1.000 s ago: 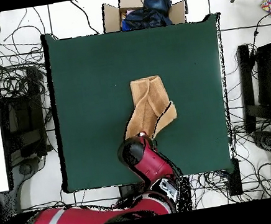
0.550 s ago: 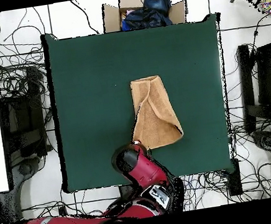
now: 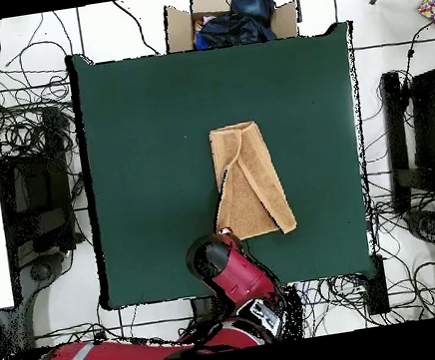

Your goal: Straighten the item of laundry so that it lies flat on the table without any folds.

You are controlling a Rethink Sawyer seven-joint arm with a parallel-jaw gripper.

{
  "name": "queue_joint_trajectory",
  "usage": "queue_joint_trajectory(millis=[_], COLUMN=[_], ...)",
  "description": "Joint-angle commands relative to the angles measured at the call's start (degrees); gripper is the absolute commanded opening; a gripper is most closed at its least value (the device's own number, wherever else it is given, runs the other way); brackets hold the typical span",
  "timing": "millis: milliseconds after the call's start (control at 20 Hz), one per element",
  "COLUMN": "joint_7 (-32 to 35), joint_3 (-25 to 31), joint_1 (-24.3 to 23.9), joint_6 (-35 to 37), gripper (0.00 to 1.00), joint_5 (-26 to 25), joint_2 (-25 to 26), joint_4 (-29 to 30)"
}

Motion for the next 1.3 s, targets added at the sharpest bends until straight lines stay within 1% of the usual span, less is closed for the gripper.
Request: queue_joint_trajectory(millis=[50, 100, 200, 300, 500, 700, 900, 1050, 1300], joint_7=[12.6, 12.4, 11.3, 11.0, 12.2, 12.9, 13.2, 13.6, 12.7], joint_3=[0.4, -0.1, -2.4, -3.5, -6.0, -7.7, -5.3, -6.1, -7.0], joint_1=[2.7, 3.1, 4.4, 5.1, 7.7, 8.8, 6.6, 7.8, 8.4], joint_6=[-2.1, -2.5, -0.3, 0.3, -5.0, -6.7, -8.0, -7.9, -6.7], gripper=[1.00, 1.00, 1.00, 1.00, 1.00, 1.00, 1.00, 1.00, 1.00], joint_5=[2.2, 2.4, 2.9, 3.1, 4.5, 5.1, 3.6, 4.4, 4.9], joint_2=[1.3, 1.5, 2.0, 2.7, 5.1, 6.8, 6.3, 6.3, 6.7], joint_4=[-5.9, -6.6, -8.6, -10.1, -11.2, -11.3, -10.5, -9.8, -10.5])
